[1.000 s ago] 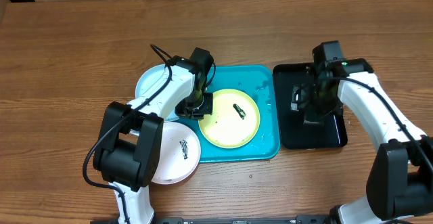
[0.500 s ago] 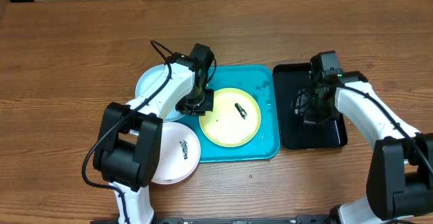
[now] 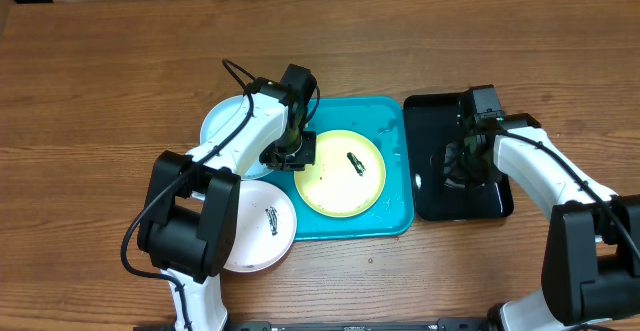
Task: Clean dirty plates on tray and stack at the side
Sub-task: 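Reach the right gripper into the black tray and grasp the green sponge, then lift the green sponge with the right gripper toward the yellow plate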
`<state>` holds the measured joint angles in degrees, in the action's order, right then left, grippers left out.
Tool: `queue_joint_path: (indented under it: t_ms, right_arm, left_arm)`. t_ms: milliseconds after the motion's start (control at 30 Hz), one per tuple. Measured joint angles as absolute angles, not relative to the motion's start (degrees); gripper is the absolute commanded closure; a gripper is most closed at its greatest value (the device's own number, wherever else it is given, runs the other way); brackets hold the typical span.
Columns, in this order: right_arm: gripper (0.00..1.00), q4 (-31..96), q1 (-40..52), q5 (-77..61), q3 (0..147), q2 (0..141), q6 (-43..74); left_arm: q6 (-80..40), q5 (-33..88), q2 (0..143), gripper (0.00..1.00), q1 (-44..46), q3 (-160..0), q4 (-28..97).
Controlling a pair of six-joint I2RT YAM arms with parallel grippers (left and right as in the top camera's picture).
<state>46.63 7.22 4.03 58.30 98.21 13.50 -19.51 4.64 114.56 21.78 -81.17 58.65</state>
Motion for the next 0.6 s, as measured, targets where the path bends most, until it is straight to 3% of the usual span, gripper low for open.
queue_joint_path:
  t_ms: [167, 267, 333, 400, 433, 533, 567, 600]
  right_arm:
    - [0.31, 47.0, 7.2, 4.1, 58.3, 98.2, 13.5]
    - [0.41, 48.1, 7.2, 4.1, 58.3, 98.2, 13.7]
    - [0.56, 48.5, 7.2, 4.0, 58.2, 98.2, 14.2]
    - [0.88, 48.7, 7.2, 3.9, 58.0, 98.2, 14.4]
    - [0.96, 48.8, 7.2, 3.9, 57.9, 98.2, 14.5]
    - [0.95, 49.3, 7.2, 3.6, 57.9, 98.2, 15.0]
    - [0.62, 49.7, 7.2, 3.4, 57.9, 98.2, 14.9]
    - [0.43, 49.9, 7.2, 3.3, 57.9, 98.2, 14.9]
  left_arm:
    - [-19.5, 4.6, 114.6, 0.81, 21.8, -81.2, 58.7]
    - [-19.5, 4.6, 114.6, 0.81, 21.8, -81.2, 58.7]
    - [-19.5, 4.6, 114.6, 0.81, 21.8, -81.2, 58.7]
    - [-19.5, 4.6, 114.6, 0.8, 21.8, -81.2, 58.7]
    - [-19.5, 4.6, 114.6, 0.8, 21.8, -81.2, 58.7]
    - [-19.4, 4.6, 114.6, 0.74, 21.8, -81.2, 58.7]
    - [-19.4, 4.6, 114.6, 0.72, 21.8, -81.2, 58.7]
    - [-19.4, 4.6, 114.6, 0.72, 21.8, -81.2, 58.7]
